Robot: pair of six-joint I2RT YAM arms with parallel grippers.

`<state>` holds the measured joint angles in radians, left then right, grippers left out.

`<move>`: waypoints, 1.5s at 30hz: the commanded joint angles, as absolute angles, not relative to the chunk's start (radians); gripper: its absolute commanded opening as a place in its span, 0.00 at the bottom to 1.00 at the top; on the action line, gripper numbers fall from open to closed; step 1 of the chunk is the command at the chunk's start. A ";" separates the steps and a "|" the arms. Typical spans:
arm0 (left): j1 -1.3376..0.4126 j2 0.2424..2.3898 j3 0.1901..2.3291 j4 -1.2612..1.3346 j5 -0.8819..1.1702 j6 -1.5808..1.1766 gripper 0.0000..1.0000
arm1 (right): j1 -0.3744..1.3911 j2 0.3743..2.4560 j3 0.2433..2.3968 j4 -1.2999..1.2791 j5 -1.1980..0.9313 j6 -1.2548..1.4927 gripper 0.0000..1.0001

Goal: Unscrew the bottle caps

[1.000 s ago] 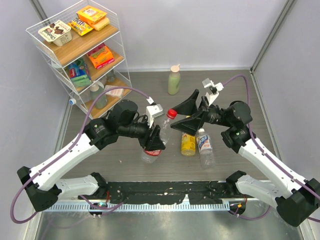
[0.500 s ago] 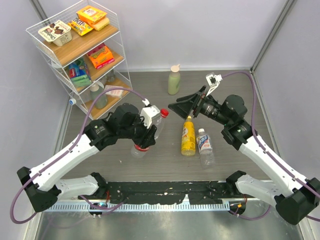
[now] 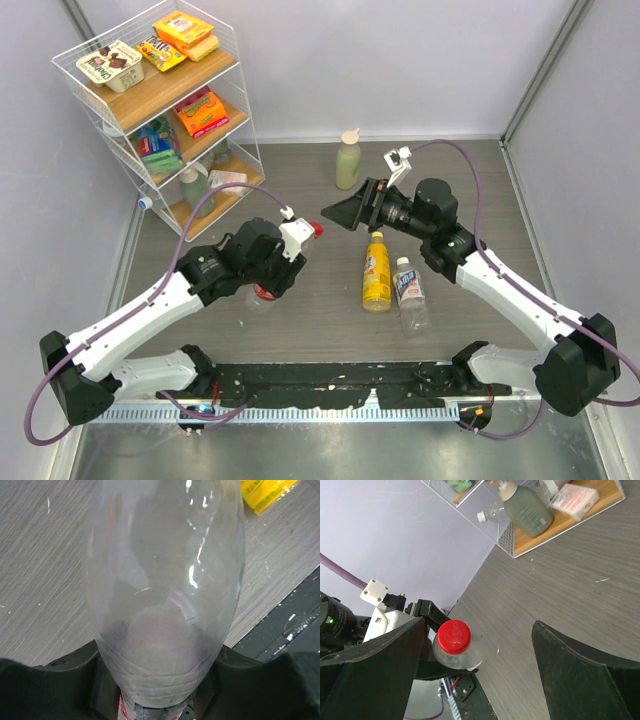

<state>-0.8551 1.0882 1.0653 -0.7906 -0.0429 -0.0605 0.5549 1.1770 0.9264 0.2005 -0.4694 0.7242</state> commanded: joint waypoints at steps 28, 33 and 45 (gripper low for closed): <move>-0.851 1.101 1.051 -0.749 -0.120 -0.040 0.21 | 0.686 1.270 1.017 0.195 -0.479 0.742 0.35; -0.851 1.109 1.055 -0.753 -0.129 -0.043 0.21 | 0.690 1.256 1.009 0.195 -0.485 0.733 0.12; -0.851 1.085 1.107 -0.802 -0.020 -0.046 0.14 | 0.692 1.183 0.946 0.344 -0.606 0.686 0.02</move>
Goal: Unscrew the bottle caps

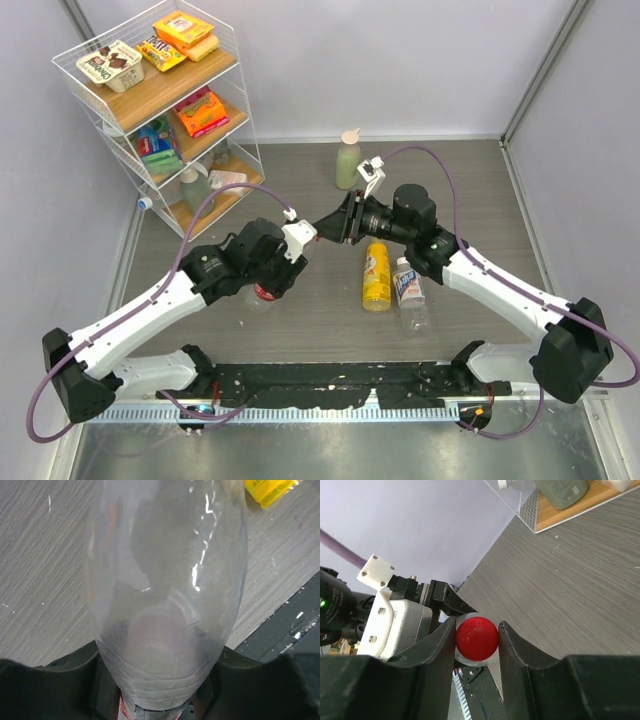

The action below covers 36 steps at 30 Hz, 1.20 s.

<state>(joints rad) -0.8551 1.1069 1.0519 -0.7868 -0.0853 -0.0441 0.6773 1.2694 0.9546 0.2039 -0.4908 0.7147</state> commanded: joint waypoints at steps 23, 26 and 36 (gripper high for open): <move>-0.851 1.012 1.193 -0.813 0.570 -0.123 0.11 | 0.696 0.911 0.859 0.430 -0.943 0.578 0.02; -0.851 1.038 1.206 -0.818 0.652 -0.124 0.12 | 0.698 0.900 0.856 0.431 -0.954 0.568 0.02; -0.851 1.071 1.187 -0.813 0.770 -0.117 0.10 | 0.698 0.870 0.851 0.453 -0.969 0.537 0.02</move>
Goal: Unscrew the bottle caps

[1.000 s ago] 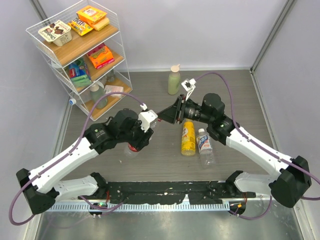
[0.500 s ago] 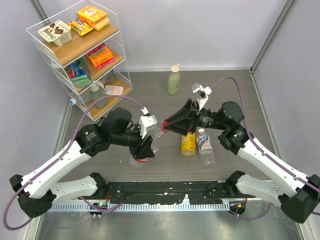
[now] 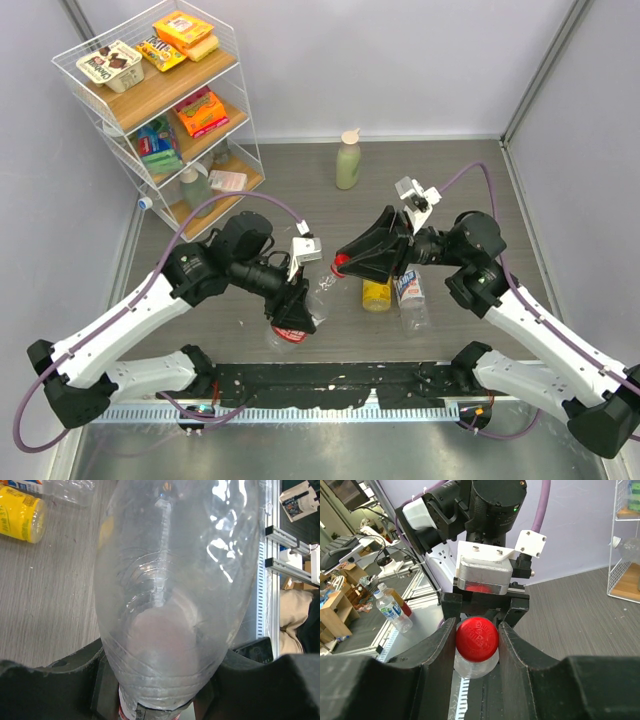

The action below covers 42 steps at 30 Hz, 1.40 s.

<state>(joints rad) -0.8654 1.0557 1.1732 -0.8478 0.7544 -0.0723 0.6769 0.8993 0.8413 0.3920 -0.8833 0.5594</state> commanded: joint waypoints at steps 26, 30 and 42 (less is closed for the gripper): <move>-0.851 1.062 1.118 -0.831 0.667 -0.075 0.03 | 0.698 0.796 0.867 0.336 -0.637 0.420 0.02; -0.851 1.054 1.112 -0.828 0.623 -0.072 0.03 | 0.698 0.793 0.871 0.278 -0.525 0.396 0.02; -0.853 0.982 1.043 -0.756 0.145 -0.132 0.00 | 0.696 0.876 0.877 0.132 -0.230 0.390 0.02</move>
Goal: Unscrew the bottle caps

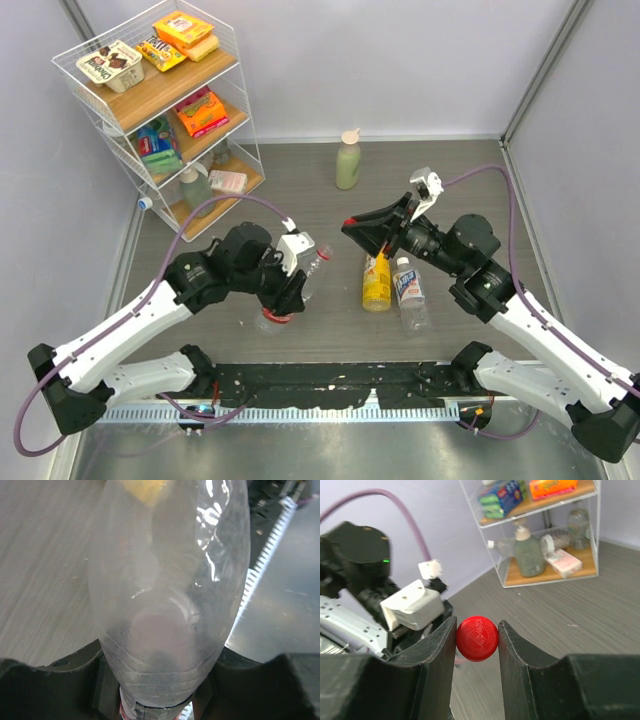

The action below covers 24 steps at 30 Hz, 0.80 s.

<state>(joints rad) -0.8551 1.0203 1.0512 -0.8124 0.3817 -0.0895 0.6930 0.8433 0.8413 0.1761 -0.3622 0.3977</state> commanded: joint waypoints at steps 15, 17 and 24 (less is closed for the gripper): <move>-0.729 1.066 1.015 -0.749 -0.172 -0.176 0.00 | 0.695 1.093 0.850 0.156 -0.158 0.417 0.02; -0.690 1.072 1.019 -0.749 -0.231 -0.196 0.00 | 0.696 1.136 0.844 0.191 -0.175 0.411 0.02; -0.647 1.095 1.107 -0.781 -0.325 -0.180 0.00 | 0.693 1.327 0.819 0.305 -0.173 0.394 0.02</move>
